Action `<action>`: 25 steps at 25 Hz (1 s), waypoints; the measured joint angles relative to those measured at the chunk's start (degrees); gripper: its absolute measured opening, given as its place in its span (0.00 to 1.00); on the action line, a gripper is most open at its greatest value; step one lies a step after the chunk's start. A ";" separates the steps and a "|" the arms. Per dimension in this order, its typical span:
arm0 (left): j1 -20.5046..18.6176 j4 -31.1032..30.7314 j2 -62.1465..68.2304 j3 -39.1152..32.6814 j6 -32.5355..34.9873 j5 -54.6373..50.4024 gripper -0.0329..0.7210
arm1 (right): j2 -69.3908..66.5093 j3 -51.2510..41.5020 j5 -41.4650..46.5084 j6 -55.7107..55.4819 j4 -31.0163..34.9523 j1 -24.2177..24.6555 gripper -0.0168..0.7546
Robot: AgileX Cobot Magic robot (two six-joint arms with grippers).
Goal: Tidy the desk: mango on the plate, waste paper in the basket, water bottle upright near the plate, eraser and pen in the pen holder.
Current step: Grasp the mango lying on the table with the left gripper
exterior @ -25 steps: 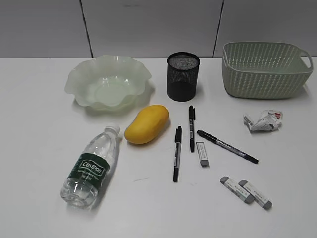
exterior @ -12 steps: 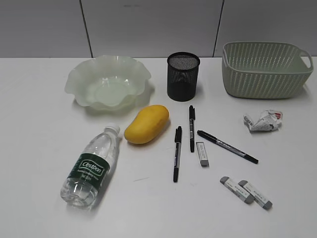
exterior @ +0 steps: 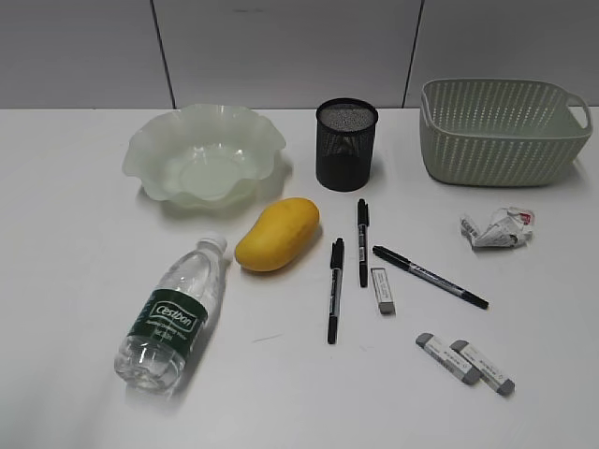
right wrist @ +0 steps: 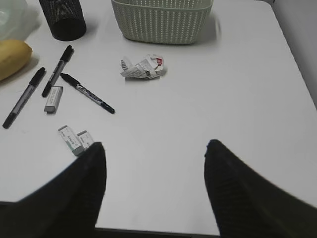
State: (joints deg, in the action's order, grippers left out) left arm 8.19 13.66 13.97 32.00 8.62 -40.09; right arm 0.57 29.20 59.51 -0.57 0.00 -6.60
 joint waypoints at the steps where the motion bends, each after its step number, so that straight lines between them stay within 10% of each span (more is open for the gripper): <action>1: 0.51 2.74 2.71 0.00 2.30 1.75 0.58 | 0.00 0.00 0.00 0.00 0.00 0.00 0.67; 10: 3.86 25.01 40.05 6.58 27.99 8.66 0.80 | 0.00 0.00 0.00 0.00 2.71 0.00 0.67; 19: 26.47 15.51 74.92 26.12 27.41 19.99 0.79 | 0.00 0.00 -0.04 0.00 2.74 0.00 0.67; 25: 29.43 3.28 91.66 37.77 11.00 18.07 0.79 | 0.00 0.00 -0.04 0.00 2.76 0.00 0.67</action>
State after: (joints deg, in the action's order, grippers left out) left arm 37.62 16.94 105.64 69.77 19.62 -22.02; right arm 0.57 29.20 59.47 -0.57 2.76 -6.60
